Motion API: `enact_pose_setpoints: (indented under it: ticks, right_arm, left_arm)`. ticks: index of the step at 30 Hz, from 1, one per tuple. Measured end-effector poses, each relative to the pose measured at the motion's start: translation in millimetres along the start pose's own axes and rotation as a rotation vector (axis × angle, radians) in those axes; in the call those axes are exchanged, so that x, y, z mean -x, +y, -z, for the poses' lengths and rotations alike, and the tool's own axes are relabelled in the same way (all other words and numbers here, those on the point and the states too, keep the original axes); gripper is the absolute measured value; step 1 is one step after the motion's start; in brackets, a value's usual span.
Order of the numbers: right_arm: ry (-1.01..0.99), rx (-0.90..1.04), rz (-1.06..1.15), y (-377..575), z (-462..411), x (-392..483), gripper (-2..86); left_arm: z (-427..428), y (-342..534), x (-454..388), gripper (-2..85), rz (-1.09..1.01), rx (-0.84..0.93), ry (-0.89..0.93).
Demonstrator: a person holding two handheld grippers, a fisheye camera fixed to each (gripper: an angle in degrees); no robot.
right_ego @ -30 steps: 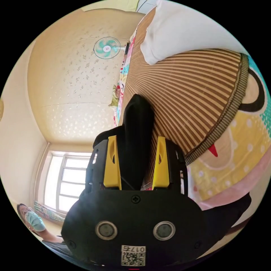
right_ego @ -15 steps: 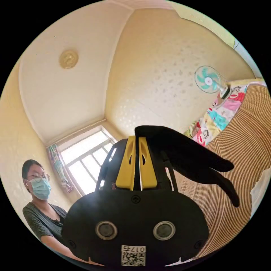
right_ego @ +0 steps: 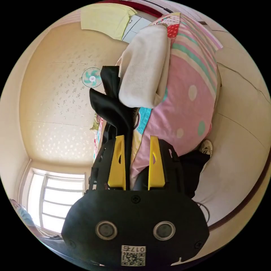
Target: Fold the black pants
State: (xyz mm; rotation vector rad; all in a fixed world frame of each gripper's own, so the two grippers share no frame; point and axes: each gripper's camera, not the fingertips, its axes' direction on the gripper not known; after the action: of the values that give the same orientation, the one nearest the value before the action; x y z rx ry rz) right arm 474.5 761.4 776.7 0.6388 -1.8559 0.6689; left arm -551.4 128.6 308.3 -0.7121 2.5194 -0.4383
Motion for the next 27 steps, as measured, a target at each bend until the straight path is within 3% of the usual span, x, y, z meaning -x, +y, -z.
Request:
enact_pose_setpoints:
  ticks: [3,6,12,13,15,16,18,19,21,23,25,27]
  right_arm:
    - [0.022,-0.024,0.13,4,-22,39,16.7]
    - [0.191,0.06,0.333,-14,-75,109,18.9]
    - [0.778,0.388,0.595,-34,-254,178,23.0]
    - [0.892,0.457,0.634,-34,-285,172,21.1]
    - [0.9,0.515,0.714,-35,-300,180,13.6]
    - [0.908,0.554,0.728,-42,-302,185,5.0]
    - [0.823,0.565,0.744,-56,-286,188,4.1]
    - [0.646,0.521,0.73,-69,-256,188,3.5]
    - [0.193,0.382,0.712,-85,-181,176,2.8]
    - [-0.378,0.08,0.657,-95,-67,111,2.5]
    - [-0.545,-0.165,0.475,-89,-5,30,3.1]
    - [-0.536,-0.334,0.255,-72,33,-52,4.7]
  left_arm:
    - [5,-6,5,2.4,0.053,-0.022,0.04]
    - [1,-15,-7,2.5,0.039,-0.007,-0.005]
    - [-3,-18,-16,2.5,0.052,-0.015,-0.026]
    - [-3,-18,-15,2.6,0.056,-0.015,-0.022]
    - [0,-17,-14,2.7,0.063,-0.02,-0.001]
    - [1,-17,-15,2.7,0.059,-0.022,0.0]
    - [8,-16,-20,2.9,0.034,-0.024,-0.01]
    - [10,-15,-21,2.9,0.03,-0.022,-0.015]
    - [13,-10,-22,3.1,0.022,-0.015,-0.03]
    - [11,-4,-19,3.3,0.031,-0.012,-0.02]
    - [6,2,-16,3.3,0.043,-0.018,0.003]
    - [-2,7,-13,3.3,0.049,-0.034,0.067]
